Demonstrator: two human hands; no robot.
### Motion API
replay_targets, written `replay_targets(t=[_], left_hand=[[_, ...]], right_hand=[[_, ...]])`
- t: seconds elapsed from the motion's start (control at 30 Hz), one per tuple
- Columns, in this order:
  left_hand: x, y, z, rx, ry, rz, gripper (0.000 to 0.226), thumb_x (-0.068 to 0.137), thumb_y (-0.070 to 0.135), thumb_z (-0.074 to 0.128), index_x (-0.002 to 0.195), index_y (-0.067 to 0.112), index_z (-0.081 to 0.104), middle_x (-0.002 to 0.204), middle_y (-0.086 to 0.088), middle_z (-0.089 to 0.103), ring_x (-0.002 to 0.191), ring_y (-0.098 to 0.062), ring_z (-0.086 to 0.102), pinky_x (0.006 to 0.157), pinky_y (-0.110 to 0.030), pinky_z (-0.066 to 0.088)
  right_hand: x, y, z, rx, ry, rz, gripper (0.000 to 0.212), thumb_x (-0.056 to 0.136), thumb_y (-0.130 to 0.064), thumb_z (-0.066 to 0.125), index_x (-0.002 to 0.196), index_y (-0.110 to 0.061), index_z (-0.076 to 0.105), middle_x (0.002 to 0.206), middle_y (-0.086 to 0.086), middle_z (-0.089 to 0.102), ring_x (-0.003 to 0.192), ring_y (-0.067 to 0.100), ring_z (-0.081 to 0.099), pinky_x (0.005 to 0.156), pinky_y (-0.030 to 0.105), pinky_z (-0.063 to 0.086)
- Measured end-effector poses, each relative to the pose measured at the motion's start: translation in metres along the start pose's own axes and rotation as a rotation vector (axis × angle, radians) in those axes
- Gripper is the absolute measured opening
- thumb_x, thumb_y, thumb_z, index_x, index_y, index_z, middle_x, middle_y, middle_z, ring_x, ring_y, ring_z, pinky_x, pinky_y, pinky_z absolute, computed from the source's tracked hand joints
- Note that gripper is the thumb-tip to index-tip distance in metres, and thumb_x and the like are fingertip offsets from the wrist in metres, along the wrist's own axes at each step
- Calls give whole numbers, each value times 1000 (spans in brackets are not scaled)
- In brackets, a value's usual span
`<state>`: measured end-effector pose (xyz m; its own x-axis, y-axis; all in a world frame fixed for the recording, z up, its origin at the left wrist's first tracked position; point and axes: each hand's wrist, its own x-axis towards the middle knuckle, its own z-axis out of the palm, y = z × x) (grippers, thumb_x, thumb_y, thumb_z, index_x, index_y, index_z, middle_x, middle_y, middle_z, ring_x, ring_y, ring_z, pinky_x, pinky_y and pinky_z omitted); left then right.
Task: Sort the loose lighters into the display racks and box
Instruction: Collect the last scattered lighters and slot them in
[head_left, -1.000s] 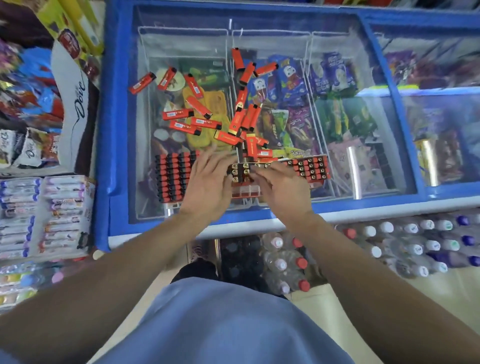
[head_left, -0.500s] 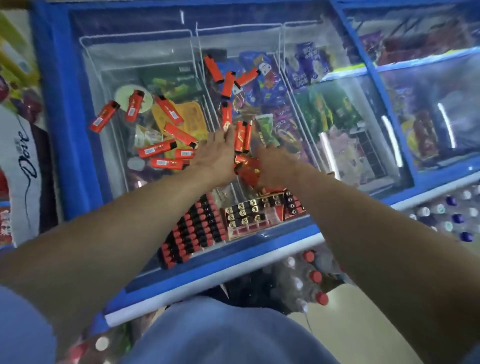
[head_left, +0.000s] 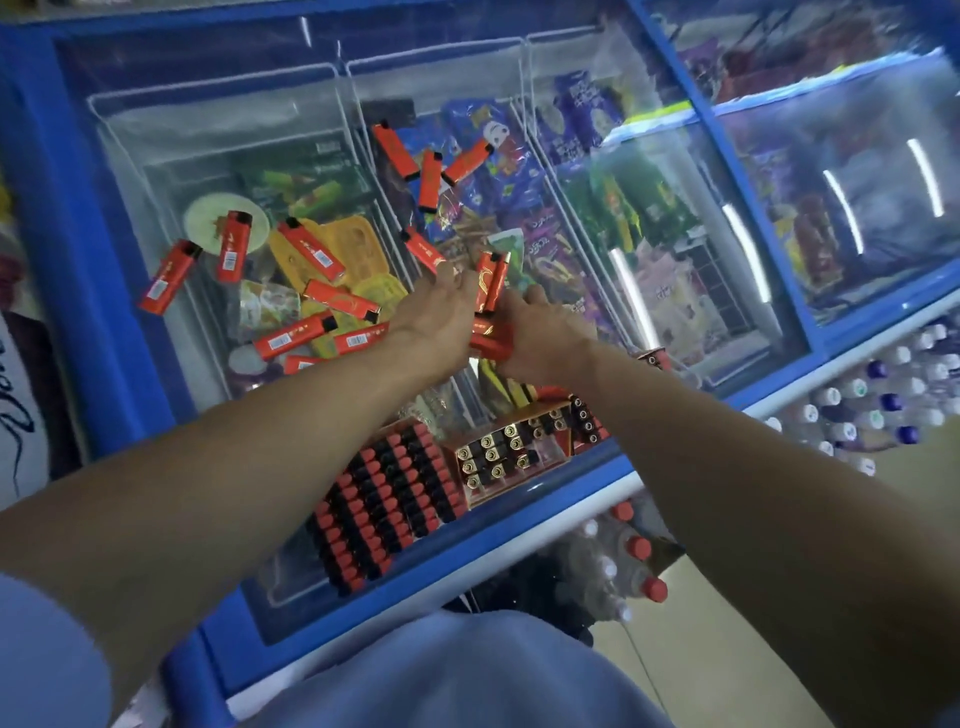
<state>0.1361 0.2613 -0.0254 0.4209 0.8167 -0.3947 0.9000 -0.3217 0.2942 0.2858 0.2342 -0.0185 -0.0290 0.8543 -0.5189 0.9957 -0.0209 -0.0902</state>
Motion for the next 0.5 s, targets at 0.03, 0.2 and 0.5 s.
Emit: replay_targets(t=[0.03,0.2,0.5], left_hand=[[0,-1,1,2,3,12,90,80,1,74,153,9,24,138,-19,37,121,-39,49,88,-44,50],[-2,-8,6,-67,33,34,85,80,-16,59,155,7,26,137,-23,38,117,-39,50,89,-43,48],[5,-17,-4,-393,204,-83,69,103,10,53,160,14,15,149,-20,44,103,-37,63,78,-47,55]], right_hand=[[1,0,1,-11,-11,13,78,79,-43,73,143,-21,33,133,16,46,121,39,56,101,53,50],[3,2,0,-149,-62,25,60,90,-23,63,145,-17,40,143,16,46,123,36,56,98,50,52],[4,16,-11,-225,-59,-110,41,93,-31,52,133,-24,48,102,-1,64,96,24,65,77,38,46]])
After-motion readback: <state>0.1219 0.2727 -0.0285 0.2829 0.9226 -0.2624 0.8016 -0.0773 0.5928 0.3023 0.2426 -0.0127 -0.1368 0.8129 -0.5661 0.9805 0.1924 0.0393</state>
